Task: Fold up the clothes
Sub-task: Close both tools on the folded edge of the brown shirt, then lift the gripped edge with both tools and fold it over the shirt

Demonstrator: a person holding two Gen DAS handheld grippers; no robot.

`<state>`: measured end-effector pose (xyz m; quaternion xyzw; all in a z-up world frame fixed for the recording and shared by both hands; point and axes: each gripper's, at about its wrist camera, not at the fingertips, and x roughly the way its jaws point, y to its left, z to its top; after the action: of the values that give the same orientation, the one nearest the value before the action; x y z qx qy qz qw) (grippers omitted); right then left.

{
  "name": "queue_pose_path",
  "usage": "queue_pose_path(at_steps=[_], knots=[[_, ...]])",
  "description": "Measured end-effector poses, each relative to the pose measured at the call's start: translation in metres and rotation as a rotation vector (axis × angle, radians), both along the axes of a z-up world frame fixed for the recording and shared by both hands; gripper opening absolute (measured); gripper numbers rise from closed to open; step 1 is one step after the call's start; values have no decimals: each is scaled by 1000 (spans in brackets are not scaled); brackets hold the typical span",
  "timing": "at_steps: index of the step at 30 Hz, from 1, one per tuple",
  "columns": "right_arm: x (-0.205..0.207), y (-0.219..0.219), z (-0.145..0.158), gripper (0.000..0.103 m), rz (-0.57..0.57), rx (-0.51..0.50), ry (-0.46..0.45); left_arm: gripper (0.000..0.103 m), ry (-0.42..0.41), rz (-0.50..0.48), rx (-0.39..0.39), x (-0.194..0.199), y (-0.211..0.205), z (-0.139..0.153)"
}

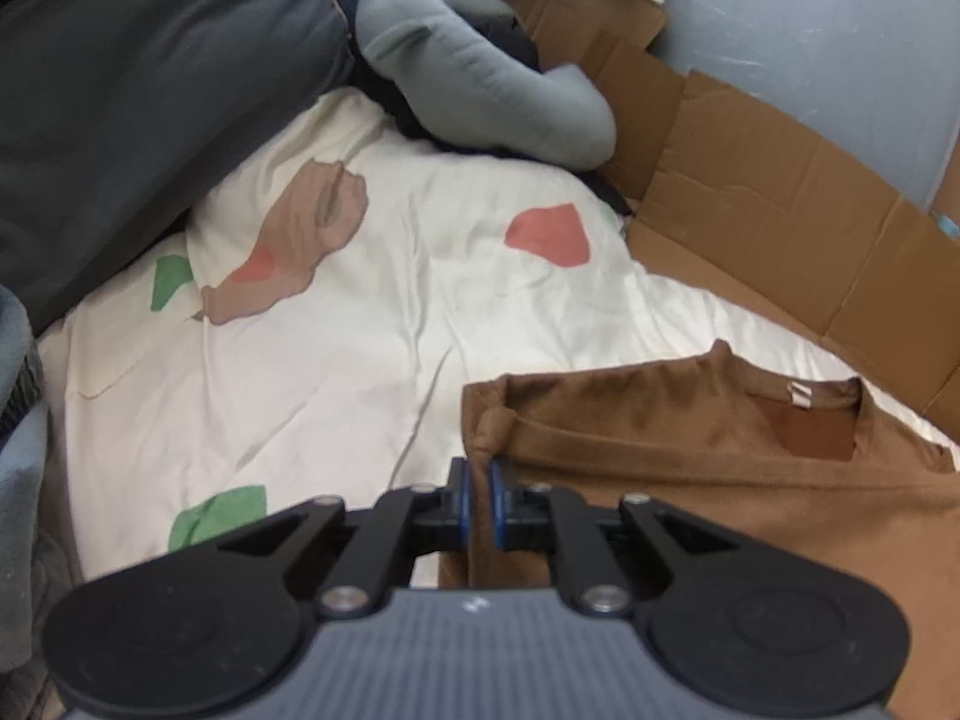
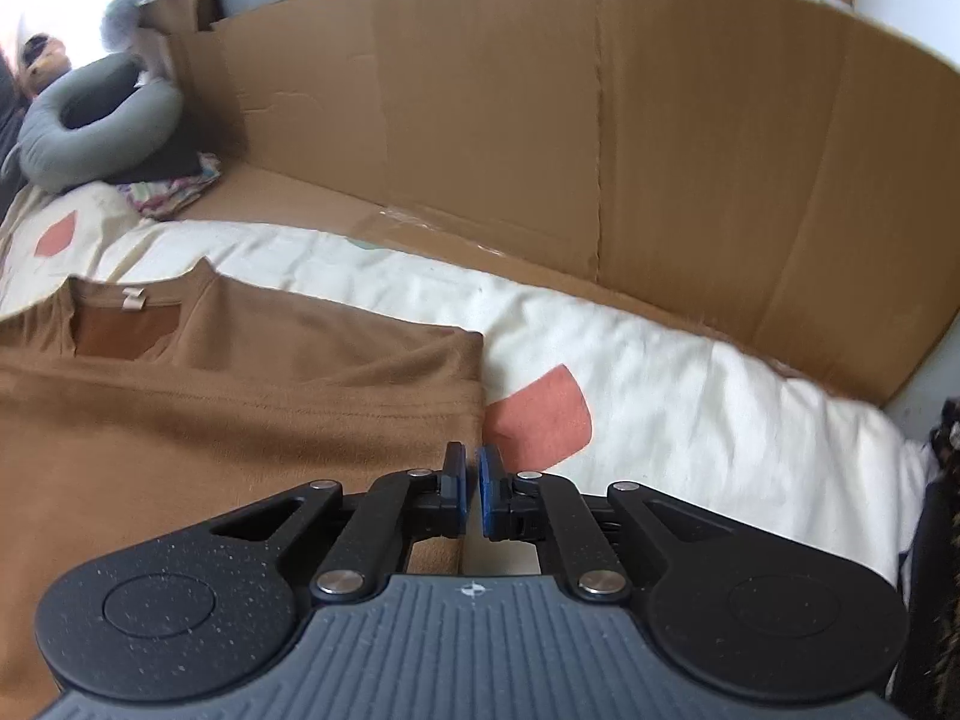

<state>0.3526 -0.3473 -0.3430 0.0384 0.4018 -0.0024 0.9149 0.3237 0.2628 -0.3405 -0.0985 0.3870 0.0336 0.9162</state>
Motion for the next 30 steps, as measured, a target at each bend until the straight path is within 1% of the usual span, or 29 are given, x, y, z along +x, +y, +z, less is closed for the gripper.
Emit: queue_pose_path(at_steps=[2,3,4,6,8,14,15,16,18,19,20,25,27,30], knots=[[6,-2,-2,8,-4,26,9,11,10,-4,3,5,-1,-1],[9,-3,-3,19,-6,33,11,11,14,-4,3,7,-1,-2],[12,-3,-3,33,-7,41,13,13,18,-4,2,9,-1,-3],[18,-5,-5,37,-12,61,18,14,24,-6,0,11,-1,-4],[24,-8,-8,37,-28,85,32,14,27,-9,2,13,-2,-5],[38,-13,-17,37,-47,153,57,15,36,-21,3,21,-2,-6],[39,-12,-18,33,-43,162,59,15,37,-22,4,22,-2,-7],[40,-12,-18,23,-37,166,59,15,40,-22,6,22,-2,-8],[40,-9,-17,15,-29,163,57,15,43,-24,10,24,-3,-9],[40,-8,-16,8,-25,159,53,15,43,-25,13,24,-3,-9],[39,-6,-14,6,-20,151,47,15,43,-26,16,24,-4,-9],[29,-2,-1,4,-11,104,3,15,30,-42,69,21,-11,-5],[25,-1,4,4,-7,88,-16,13,16,-44,91,17,-14,-1],[18,2,12,4,-2,63,-45,8,-2,-42,141,12,-18,4]])
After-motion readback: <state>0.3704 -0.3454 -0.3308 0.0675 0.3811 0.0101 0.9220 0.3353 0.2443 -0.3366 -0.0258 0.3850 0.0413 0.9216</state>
